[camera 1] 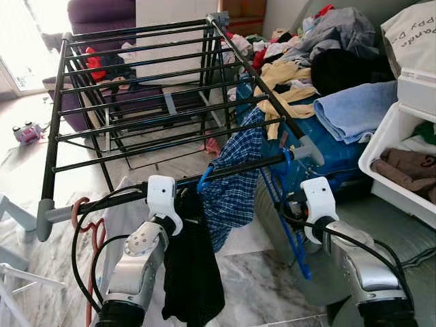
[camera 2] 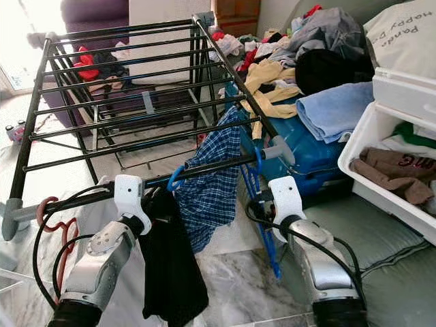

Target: Hang hanger

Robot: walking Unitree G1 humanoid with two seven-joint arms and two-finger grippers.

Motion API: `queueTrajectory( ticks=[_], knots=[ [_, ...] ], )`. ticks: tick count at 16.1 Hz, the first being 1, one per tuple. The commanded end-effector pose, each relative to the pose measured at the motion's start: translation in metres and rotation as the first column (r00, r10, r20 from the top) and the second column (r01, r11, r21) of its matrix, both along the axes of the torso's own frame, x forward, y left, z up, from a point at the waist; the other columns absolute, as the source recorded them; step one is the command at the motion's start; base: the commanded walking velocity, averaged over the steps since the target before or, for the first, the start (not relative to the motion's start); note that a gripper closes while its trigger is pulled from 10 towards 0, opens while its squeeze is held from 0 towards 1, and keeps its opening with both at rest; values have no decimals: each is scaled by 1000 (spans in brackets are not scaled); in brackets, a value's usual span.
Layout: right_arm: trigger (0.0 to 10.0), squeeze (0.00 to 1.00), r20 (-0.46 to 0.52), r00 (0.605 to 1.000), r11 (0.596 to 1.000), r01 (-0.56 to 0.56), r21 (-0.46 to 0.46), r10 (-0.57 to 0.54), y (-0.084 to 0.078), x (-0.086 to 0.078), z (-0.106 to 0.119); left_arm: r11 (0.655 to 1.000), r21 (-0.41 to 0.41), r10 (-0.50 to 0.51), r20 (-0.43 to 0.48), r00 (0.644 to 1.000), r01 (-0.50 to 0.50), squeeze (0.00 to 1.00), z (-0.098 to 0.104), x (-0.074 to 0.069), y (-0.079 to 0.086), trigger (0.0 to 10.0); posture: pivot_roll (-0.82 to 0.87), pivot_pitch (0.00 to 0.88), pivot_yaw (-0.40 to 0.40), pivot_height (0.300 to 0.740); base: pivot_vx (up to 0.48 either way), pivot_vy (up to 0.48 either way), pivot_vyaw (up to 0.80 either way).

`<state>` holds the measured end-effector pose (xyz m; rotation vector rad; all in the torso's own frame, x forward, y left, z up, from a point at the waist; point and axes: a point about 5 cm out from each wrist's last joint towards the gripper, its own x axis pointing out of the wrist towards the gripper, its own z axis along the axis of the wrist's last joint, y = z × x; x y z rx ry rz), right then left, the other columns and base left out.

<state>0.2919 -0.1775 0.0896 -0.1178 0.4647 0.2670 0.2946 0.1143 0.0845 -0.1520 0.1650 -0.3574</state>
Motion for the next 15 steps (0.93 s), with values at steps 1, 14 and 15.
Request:
queueTrajectory(
  ticks=[1,14,15],
  knots=[
    [0,0,14,1000,1000,-9,6,9,0,1,8,1000,6,-14,0,1000,14,0,1,3,-2,10000,-174,0,25,740,0,0,0],
    [0,0,-112,992,991,-72,-110,60,-22,-14,-9,1000,14,-15,-11,1000,15,0,-1,5,-3,10000,-185,0,25,740,0,0,0],
    [0,0,-113,992,991,-73,-113,61,-23,-14,-9,1000,14,-15,-12,1000,15,0,-1,5,-3,10000,-185,0,24,740,0,0,0]
  ],
)
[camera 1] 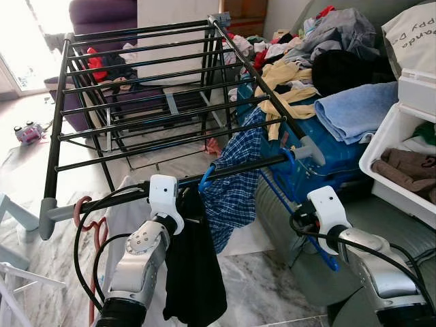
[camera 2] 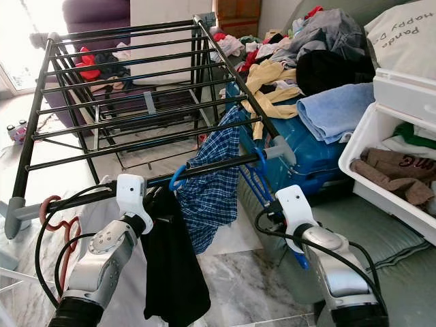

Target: Hang hanger

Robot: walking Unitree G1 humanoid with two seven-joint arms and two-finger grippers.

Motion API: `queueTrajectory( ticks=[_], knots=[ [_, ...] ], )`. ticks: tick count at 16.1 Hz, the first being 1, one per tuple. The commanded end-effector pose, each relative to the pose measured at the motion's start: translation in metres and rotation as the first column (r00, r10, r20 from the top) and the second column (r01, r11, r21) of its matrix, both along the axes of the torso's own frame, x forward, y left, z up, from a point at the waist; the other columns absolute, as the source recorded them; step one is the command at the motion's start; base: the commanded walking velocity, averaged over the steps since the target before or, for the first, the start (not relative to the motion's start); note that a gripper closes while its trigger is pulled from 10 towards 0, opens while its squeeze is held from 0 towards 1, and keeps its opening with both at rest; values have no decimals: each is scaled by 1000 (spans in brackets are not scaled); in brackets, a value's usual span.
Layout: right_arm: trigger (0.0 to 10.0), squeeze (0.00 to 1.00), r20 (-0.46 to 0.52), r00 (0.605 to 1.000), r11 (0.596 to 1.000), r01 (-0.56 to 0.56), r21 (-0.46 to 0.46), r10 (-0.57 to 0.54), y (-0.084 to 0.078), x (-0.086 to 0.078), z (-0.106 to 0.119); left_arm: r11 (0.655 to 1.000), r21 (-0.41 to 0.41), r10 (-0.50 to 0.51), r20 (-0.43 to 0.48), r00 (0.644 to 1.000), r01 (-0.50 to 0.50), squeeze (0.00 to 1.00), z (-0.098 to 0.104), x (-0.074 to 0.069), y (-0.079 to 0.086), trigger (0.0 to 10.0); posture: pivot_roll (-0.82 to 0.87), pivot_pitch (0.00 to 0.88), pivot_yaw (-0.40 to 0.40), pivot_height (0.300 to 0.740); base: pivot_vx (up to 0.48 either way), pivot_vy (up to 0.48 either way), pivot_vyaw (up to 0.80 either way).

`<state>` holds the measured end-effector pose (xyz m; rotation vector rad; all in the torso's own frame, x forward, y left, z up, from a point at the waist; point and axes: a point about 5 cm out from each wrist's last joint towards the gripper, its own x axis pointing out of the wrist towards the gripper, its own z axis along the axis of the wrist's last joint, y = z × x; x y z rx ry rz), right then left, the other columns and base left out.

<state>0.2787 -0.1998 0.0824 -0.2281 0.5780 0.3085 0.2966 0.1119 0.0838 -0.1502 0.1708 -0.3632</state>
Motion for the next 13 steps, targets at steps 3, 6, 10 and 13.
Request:
queueTrajectory(
  ticks=[3,6,10,13],
  knots=[
    [0,0,-9,1000,1000,-11,-11,11,-5,-1,-5,1000,14,-7,-9,1000,7,0,0,3,0,10000,-183,0,26,740,0,0,0],
    [0,0,1,1000,1000,-6,-16,6,-7,0,-5,1000,16,-7,-11,1000,7,0,-1,3,0,10000,-183,0,28,740,0,0,0],
    [0,0,236,967,995,84,48,-93,-12,13,22,1000,23,2,-8,1000,-2,0,-1,2,2,10000,-184,0,31,740,0,0,0],
    [78,0,342,931,992,110,66,-126,-14,8,31,1000,31,6,-5,1000,-6,0,-2,2,1,10000,-183,0,32,740,0,0,0]
  ],
)
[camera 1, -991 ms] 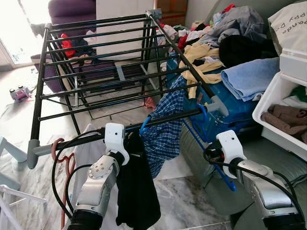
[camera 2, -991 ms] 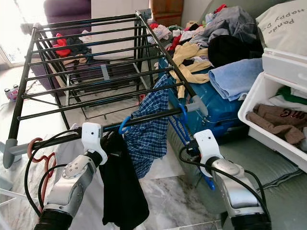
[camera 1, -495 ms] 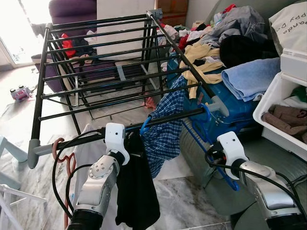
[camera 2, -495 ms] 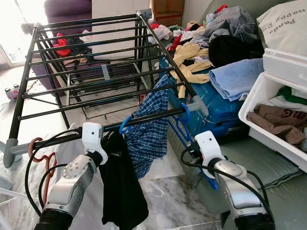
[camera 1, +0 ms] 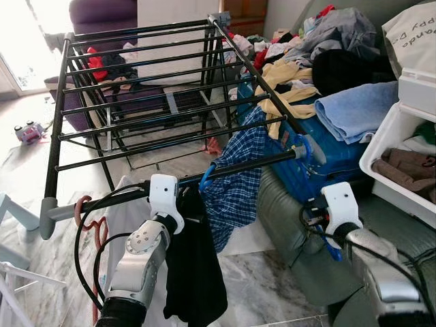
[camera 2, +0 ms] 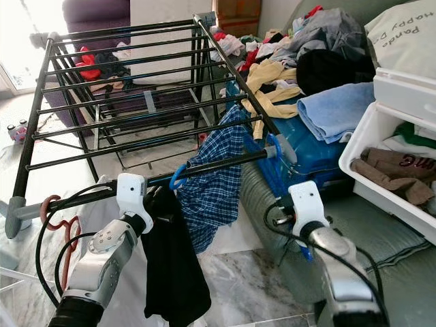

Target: Hang hanger

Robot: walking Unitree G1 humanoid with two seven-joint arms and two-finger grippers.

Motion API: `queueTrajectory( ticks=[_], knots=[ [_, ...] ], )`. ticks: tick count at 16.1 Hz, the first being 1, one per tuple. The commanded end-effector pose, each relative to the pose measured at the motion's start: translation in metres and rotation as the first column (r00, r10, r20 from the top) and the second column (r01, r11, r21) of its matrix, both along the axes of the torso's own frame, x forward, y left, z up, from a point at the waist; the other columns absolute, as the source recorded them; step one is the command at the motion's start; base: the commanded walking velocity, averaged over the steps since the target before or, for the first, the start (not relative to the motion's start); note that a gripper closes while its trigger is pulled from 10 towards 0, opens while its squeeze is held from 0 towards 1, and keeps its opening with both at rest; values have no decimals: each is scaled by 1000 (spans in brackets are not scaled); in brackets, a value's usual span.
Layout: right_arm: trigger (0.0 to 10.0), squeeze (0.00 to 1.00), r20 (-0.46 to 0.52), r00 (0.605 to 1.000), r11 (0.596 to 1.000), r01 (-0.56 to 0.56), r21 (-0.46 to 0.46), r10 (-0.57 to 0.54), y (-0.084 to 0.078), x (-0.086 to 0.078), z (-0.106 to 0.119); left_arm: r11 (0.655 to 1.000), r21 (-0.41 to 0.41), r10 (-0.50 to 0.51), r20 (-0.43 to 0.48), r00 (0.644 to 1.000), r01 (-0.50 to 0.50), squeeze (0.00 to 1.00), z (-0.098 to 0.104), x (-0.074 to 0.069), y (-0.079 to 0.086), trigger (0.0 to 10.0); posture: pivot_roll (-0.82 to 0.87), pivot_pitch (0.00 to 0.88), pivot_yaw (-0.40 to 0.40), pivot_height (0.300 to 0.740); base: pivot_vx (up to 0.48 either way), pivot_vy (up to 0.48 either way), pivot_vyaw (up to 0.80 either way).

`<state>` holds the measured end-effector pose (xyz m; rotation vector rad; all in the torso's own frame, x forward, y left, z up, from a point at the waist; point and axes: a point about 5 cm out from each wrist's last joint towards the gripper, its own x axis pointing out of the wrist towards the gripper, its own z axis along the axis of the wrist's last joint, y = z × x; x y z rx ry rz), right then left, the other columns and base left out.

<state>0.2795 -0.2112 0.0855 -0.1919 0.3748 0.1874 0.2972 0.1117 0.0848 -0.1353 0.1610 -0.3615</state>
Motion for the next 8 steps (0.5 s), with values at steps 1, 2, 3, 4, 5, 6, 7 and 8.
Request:
queueTrajectory(
  ticks=[1,2,3,4,5,6,7,8],
  knots=[
    [3333,0,133,991,1000,2,24,-5,-2,2,24,1000,23,7,-13,1000,-6,0,-2,2,2,10000,-183,0,32,740,0,0,0],
    [10000,0,111,994,999,-22,24,20,0,-5,17,1000,25,10,-11,1000,-10,0,-2,2,2,10000,-184,0,34,740,0,0,0],
    [10000,0,106,994,999,-30,23,27,0,-9,13,999,29,15,-10,1000,-15,0,-2,2,3,10000,-184,0,35,740,0,0,0],
    [10000,0,105,994,999,-33,23,31,1,-12,12,999,35,17,-10,1000,-17,0,-2,2,3,10000,-184,0,35,740,0,0,0],
    [10000,0,112,992,998,-61,19,59,3,-16,10,999,43,20,-6,1000,-20,0,-2,2,3,10000,-184,0,36,740,0,0,0],
    [10000,0,118,990,997,-73,13,71,5,-19,8,999,50,19,-5,1000,-19,0,-2,2,3,10000,-184,0,36,740,0,0,0],
    [10000,0,128,989,997,-72,22,69,6,-22,9,998,55,17,-3,1000,-17,0,-2,2,2,10000,-184,0,35,740,0,0,0],
    [10000,0,143,987,997,-74,25,70,7,-21,10,998,58,17,-3,1000,-17,0,-2,2,2,10000,-184,0,35,740,0,0,0]
  ],
)
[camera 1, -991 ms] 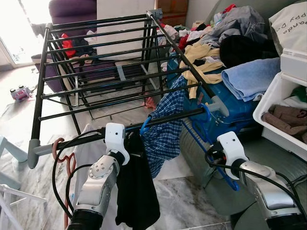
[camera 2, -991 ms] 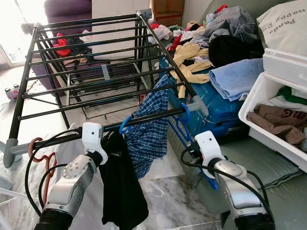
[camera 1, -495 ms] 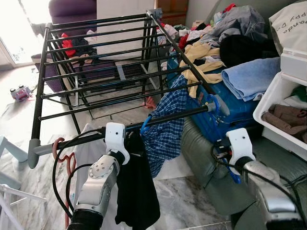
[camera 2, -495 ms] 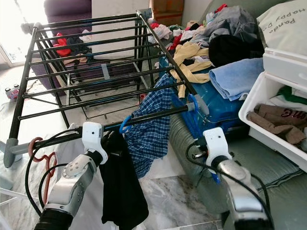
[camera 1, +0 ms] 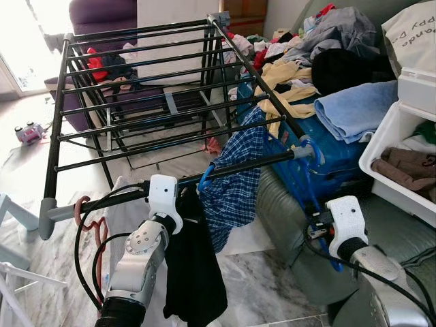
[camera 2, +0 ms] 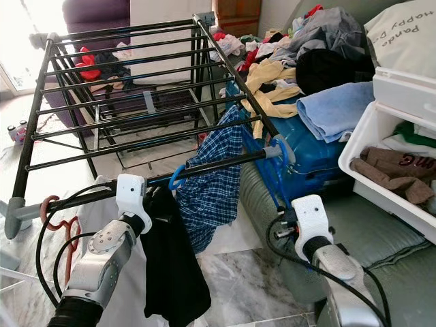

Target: Hang hanger

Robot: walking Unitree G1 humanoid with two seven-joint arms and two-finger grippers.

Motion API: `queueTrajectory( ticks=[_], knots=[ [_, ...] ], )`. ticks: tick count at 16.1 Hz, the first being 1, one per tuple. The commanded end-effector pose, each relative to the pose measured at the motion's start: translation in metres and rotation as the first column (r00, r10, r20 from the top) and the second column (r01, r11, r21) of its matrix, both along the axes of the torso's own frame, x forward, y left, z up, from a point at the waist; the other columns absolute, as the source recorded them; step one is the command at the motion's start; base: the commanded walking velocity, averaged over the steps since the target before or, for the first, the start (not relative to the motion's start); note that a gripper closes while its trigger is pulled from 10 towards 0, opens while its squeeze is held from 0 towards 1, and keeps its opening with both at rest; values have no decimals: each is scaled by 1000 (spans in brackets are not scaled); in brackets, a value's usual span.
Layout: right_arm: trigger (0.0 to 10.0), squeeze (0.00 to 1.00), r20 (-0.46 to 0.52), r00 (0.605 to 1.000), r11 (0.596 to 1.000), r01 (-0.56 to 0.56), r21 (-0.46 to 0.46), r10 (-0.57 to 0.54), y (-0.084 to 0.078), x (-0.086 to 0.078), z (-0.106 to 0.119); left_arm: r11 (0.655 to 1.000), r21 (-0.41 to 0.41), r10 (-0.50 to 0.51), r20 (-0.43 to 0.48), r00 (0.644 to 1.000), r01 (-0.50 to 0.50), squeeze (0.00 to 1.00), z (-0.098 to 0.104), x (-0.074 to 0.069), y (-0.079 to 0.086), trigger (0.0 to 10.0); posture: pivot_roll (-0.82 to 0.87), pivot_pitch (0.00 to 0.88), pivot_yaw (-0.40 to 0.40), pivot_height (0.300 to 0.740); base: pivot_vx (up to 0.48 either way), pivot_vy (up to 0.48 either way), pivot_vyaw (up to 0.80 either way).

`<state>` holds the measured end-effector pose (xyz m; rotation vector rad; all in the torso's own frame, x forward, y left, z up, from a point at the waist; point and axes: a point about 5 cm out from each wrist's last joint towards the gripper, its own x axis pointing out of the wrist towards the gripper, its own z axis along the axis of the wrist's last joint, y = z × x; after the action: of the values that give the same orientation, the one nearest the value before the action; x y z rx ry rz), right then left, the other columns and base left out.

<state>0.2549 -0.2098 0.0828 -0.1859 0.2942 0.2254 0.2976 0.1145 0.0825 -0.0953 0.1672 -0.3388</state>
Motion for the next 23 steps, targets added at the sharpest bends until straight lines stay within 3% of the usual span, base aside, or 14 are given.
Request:
queueTrajectory(
  ticks=[1,23],
  knots=[
    [10000,0,77,997,999,-32,12,31,7,5,14,1000,19,-2,-5,1000,2,0,0,2,-1,10000,-183,0,34,740,-240,0,0],
    [10000,0,94,993,997,-79,23,76,22,16,14,999,34,-9,5,1000,8,0,-1,1,-2,10000,-173,0,24,740,-370,0,0]
  ],
)
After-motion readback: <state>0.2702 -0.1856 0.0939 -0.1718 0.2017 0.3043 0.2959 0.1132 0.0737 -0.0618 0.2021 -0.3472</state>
